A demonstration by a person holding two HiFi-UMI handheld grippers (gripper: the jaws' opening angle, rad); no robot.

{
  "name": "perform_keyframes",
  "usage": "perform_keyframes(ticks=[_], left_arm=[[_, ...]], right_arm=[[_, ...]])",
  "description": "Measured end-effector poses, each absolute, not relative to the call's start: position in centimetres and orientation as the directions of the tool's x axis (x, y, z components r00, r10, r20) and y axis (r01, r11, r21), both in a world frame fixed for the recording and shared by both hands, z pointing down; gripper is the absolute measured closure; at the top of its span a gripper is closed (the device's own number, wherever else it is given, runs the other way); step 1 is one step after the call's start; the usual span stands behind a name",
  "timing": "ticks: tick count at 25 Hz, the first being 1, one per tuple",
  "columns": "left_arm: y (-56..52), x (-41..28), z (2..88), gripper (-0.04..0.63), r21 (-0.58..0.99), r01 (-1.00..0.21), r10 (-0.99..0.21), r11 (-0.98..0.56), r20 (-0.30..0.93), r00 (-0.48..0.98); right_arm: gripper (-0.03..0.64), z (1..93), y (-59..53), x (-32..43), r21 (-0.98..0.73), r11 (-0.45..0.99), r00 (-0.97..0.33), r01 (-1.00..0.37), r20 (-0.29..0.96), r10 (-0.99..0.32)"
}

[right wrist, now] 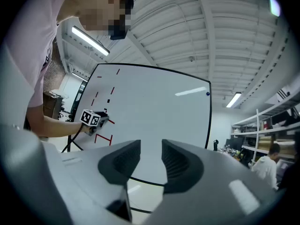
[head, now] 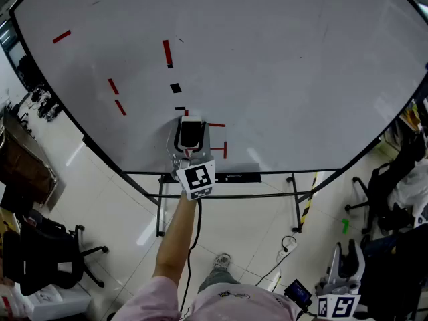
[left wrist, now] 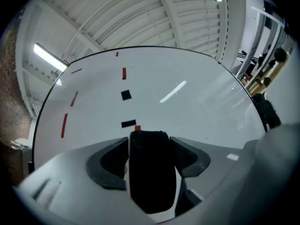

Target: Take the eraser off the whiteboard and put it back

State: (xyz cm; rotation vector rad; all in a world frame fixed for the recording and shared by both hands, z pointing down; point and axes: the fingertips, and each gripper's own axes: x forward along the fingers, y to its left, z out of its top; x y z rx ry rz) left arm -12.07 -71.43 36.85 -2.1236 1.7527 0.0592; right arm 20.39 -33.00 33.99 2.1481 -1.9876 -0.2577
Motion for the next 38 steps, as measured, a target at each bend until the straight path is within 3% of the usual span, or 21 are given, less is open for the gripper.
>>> perform_keyframes(ticks=[10,15,20,30,38], left_arm=[[-72.0,-12.4,36.8,0.316,-0.248,-0.954,-0.907,-0.169,-0.340,0.249],[-67.0,-12.2,34.3,0.316,-0.235,-0.957,-0.890,-0.170,-0.381,0.251],[-54.3,-11.9,30.6,0.316,-0.164,-0.966,-0.867,-0.202,-0.429,0.254],[-16.4,-12.1,25.8,0.316,-0.050,-0.982,-0.805,-0.185,-0.566,0.180],[-1.2,-14.6,19.3,0.316,-0.053,-0.986,-0.744,-0.157,-0.650,0.153]], right_arm=[[0.479,34.3,-35.1,20.2,0.265,-0.044,0.045,-0.963,-0.004,-0.999],[0.479,34.0,-32.0,20.4,0.274,-0.032,0.028,-0.961,-0.018,-0.999],[0.479,33.3,-24.6,21.4,0.254,-0.013,-0.007,-0.967,-0.078,-0.997],[0.480,35.7,-4.8,25.1,0.101,0.163,-0.179,-0.981,-0.175,-0.968],[0.480,33.0,3.3,23.8,0.102,0.241,-0.259,-0.965,-0.227,-0.939]])
